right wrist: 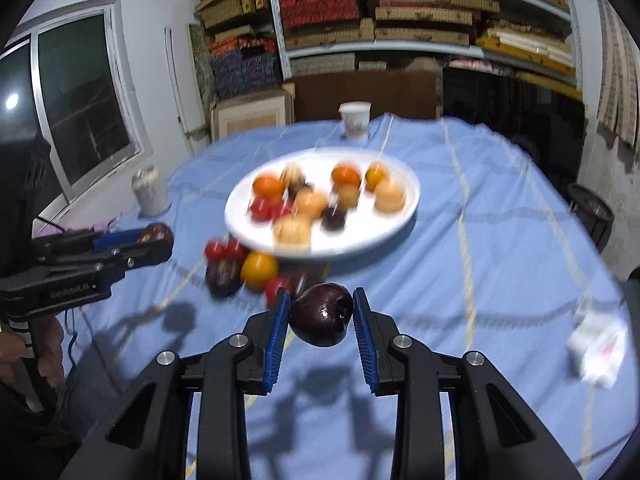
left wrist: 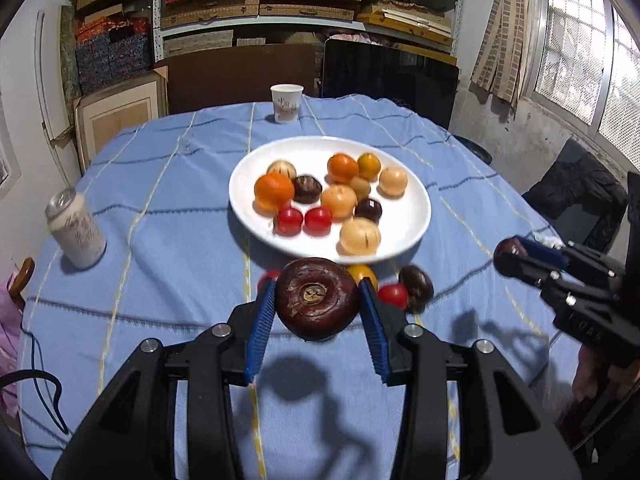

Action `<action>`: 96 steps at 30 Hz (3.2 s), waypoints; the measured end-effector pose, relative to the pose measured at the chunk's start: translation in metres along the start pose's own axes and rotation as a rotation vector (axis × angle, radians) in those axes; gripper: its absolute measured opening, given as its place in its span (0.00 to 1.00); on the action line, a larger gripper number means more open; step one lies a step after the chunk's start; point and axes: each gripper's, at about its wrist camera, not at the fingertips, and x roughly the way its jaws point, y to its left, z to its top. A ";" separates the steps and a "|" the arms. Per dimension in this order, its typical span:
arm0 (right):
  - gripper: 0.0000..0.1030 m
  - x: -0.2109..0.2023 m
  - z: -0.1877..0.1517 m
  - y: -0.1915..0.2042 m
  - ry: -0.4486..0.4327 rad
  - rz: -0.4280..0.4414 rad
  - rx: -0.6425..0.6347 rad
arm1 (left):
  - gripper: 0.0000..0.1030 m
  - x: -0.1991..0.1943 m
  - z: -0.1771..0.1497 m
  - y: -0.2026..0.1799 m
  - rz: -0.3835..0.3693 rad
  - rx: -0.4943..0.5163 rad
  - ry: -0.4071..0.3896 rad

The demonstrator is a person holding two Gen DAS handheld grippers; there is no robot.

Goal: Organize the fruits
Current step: 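Carry both dark purple tomatoes onto the white plate and open both tools, then grasp a dark purple tomato with the left tool while the right tool grasps another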

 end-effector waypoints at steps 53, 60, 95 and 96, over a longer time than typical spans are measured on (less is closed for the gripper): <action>0.48 0.063 -0.028 0.022 0.166 0.047 -0.039 | 0.82 0.059 -0.035 0.026 0.035 -0.022 0.117; 0.48 0.072 -0.023 0.027 0.157 0.030 -0.024 | 0.82 0.067 -0.043 0.030 0.035 -0.049 0.112; 0.20 0.045 -0.037 -0.010 0.093 0.058 0.146 | 0.45 0.097 -0.031 0.004 0.053 0.003 0.133; 0.20 0.044 -0.037 -0.009 0.089 0.054 0.140 | 0.44 0.096 -0.031 0.006 0.045 -0.008 0.129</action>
